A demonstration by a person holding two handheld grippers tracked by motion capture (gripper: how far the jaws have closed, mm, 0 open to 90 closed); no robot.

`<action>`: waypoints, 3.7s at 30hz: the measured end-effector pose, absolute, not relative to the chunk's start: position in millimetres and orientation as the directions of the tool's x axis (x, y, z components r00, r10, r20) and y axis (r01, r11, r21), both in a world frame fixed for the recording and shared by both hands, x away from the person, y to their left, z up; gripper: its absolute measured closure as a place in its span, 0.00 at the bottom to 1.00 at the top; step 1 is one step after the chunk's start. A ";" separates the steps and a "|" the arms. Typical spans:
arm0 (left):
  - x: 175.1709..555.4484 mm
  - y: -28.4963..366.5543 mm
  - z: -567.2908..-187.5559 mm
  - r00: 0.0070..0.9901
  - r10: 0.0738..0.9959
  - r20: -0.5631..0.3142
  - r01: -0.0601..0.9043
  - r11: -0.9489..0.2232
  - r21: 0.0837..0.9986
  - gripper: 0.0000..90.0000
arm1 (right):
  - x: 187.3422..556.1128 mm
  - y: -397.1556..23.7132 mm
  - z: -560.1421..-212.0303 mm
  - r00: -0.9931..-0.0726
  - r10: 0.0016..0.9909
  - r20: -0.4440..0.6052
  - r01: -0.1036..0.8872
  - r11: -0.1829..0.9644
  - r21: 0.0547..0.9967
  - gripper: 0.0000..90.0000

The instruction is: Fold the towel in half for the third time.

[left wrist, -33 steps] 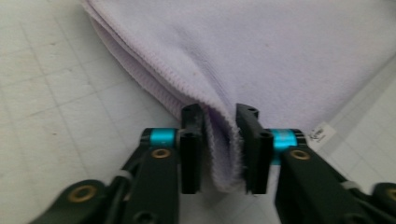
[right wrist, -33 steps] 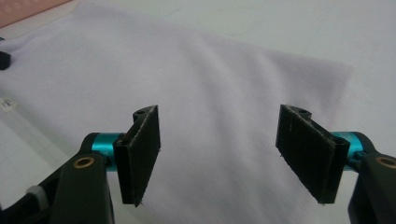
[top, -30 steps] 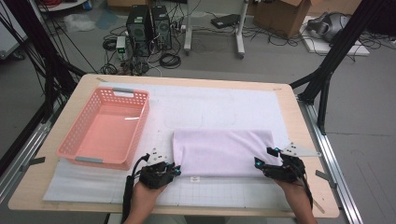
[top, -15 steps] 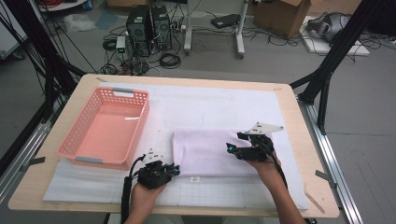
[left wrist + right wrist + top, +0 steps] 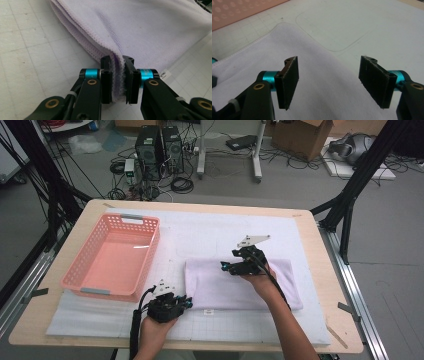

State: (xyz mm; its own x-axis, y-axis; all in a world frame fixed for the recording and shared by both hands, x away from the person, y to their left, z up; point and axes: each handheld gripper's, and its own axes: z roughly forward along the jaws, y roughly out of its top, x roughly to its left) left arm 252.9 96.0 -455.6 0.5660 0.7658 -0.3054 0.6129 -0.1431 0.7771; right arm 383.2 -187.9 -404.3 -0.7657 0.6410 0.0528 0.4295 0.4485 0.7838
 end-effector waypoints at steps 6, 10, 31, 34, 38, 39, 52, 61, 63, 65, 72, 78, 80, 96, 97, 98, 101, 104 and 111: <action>252.6 96.5 -455.6 0.566 0.766 -0.305 0.613 -0.144 0.777 0.87 | 394.4 -168.7 -408.3 -0.779 0.625 0.046 0.428 0.477 0.768 0.36; 252.3 96.3 -455.6 0.565 0.767 -0.305 0.614 -0.143 0.777 0.87 | 402.1 -149.4 -410.4 -0.799 0.600 0.041 0.421 0.510 0.750 0.41; 256.2 101.7 -457.6 0.546 0.750 -0.374 0.655 -0.103 0.748 0.85 | 426.7 -72.8 -430.6 -0.892 0.444 0.079 0.387 0.662 0.642 0.85; 256.3 102.2 -456.7 0.544 0.751 -0.374 0.658 -0.106 0.745 0.88 | 424.4 -71.3 -428.1 -0.900 0.434 0.046 0.359 0.677 0.642 0.89; 255.1 108.6 -446.3 0.539 0.760 -0.364 0.660 -0.112 0.743 0.92 | 420.8 -70.1 -421.4 -0.902 0.431 0.024 0.335 0.663 0.670 0.90; 253.5 111.6 -442.6 0.538 0.758 -0.369 0.656 -0.101 0.748 0.92 | 419.5 -70.4 -417.8 -0.902 0.431 0.028 0.332 0.651 0.682 0.90; 237.3 139.2 -385.3 0.580 0.733 -0.355 0.531 -0.010 0.847 0.92 | 409.1 -76.1 -365.5 -0.911 0.403 0.087 0.285 0.463 0.839 0.90; 256.4 102.0 -380.1 0.635 0.689 -0.348 0.521 -0.051 0.852 0.92 | 410.3 -111.6 -360.1 -0.885 0.463 0.052 0.295 0.471 0.831 0.89; 261.3 92.0 -379.0 0.644 0.683 -0.345 0.523 -0.063 0.850 0.92 | 411.0 -122.5 -362.3 -0.874 0.483 0.057 0.310 0.462 0.831 0.89; 265.5 80.2 -378.9 0.656 0.673 -0.342 0.524 -0.079 0.848 0.92 | 411.7 -132.7 -364.8 -0.866 0.497 0.058 0.319 0.458 0.830 0.89; 277.2 38.7 -382.0 0.688 0.641 -0.340 0.531 -0.124 0.838 0.91 | 410.0 -166.3 -370.4 -0.833 0.551 0.044 0.343 0.452 0.824 0.89; 284.5 6.6 -387.9 0.711 0.630 -0.311 0.522 -0.177 0.834 0.90 | 408.5 -195.5 -375.5 -0.812 0.582 0.051 0.366 0.438 0.821 0.89; 286.3 -1.7 -391.1 0.714 0.630 -0.306 0.522 -0.187 0.832 0.90 | 407.8 -204.5 -377.3 -0.805 0.592 0.051 0.372 0.435 0.820 0.89; 274.7 20.0 -392.1 0.756 0.634 -0.165 0.380 -0.219 0.899 0.44 | 402.3 -269.1 -399.6 -0.749 0.661 0.044 0.423 0.426 0.800 0.88; 274.9 24.6 -394.2 0.751 0.640 -0.161 0.381 -0.220 0.898 0.44 | 400.9 -271.9 -400.7 -0.744 0.667 0.046 0.425 0.419 0.802 0.88; 275.1 28.9 -396.9 0.742 0.650 -0.161 0.384 -0.215 0.898 0.44 | 399.4 -274.7 -401.4 -0.741 0.670 0.040 0.426 0.423 0.800 0.88; 274.9 41.6 -406.1 0.725 0.665 -0.181 0.398 -0.190 0.898 0.44 | 395.7 -282.5 -404.7 -0.722 0.691 0.032 0.440 0.422 0.793 0.84; 273.8 52.4 -414.4 0.715 0.675 -0.183 0.406 -0.187 0.895 0.44 | 391.3 -293.6 -403.2 -0.673 0.738 0.043 0.482 0.393 0.783 0.69; 272.5 79.8 -424.1 0.702 0.682 -0.205 0.409 -0.150 0.900 0.43 | 357.2 -323.1 -389.7 -0.587 0.809 -0.015 0.494 0.373 0.785 0.55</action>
